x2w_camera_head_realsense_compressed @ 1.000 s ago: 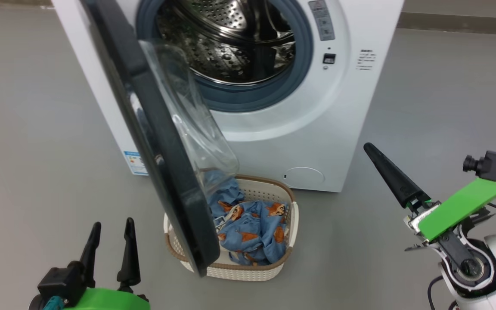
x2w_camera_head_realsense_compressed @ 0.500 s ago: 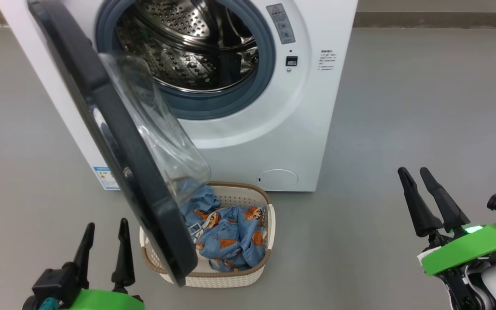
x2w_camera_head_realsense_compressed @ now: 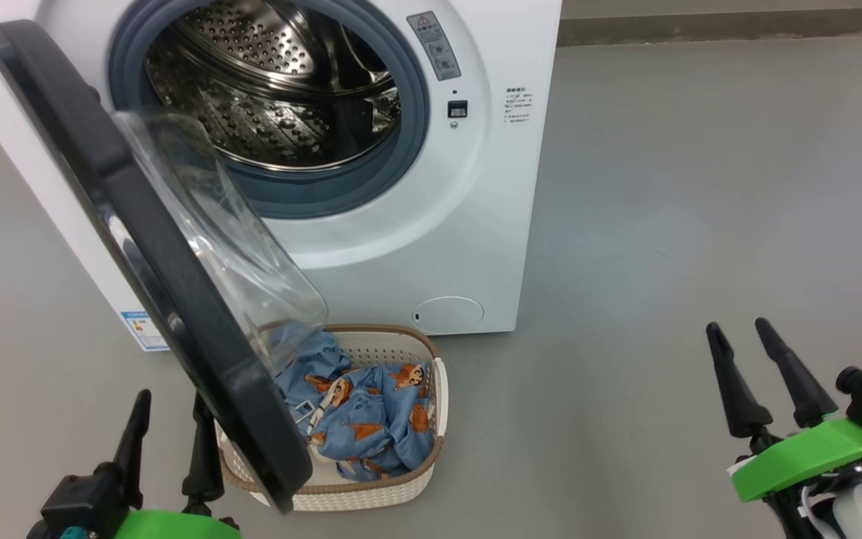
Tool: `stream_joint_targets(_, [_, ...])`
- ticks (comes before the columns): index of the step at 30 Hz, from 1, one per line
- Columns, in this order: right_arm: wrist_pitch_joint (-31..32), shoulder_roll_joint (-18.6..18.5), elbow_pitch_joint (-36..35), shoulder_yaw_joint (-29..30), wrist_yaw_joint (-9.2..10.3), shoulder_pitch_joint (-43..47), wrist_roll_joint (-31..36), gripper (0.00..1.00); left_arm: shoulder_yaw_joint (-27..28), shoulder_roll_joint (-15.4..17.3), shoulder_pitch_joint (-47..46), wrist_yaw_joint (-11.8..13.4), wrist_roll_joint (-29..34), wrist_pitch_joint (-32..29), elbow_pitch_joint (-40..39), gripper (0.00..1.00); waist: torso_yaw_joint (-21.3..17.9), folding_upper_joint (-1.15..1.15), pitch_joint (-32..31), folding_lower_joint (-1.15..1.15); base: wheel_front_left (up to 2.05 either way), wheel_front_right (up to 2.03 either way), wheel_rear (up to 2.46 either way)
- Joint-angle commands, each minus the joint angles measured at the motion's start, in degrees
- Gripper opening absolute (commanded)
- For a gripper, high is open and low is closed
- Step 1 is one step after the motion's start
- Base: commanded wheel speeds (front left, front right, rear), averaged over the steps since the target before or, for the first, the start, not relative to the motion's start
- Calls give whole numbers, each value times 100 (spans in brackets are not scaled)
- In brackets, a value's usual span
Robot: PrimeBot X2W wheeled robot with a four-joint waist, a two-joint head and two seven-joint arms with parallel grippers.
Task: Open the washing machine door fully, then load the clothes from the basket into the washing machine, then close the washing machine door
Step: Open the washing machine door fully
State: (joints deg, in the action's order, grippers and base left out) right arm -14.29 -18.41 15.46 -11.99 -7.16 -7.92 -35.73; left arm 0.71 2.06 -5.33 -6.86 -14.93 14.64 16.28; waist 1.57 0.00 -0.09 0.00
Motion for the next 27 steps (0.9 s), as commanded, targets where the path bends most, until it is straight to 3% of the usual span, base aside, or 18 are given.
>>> stream_joint_targets(1, [-69,-22,-90,-67,-33,25,103,100,195,93,-70,-20,47,36,-199,100,-24,0,15,0,0,0,0])
stream_joint_targets(11, [-70,6,116,-117,-33,14,464,100,203,88,-66,-28,37,36,-215,100,-4,0,2,0,0,0,0])
stream_joint_targets(27, [-71,71,223,-178,-33,-94,504,100,199,84,-130,-38,41,36,-164,100,33,0,-10,0,0,0,0])
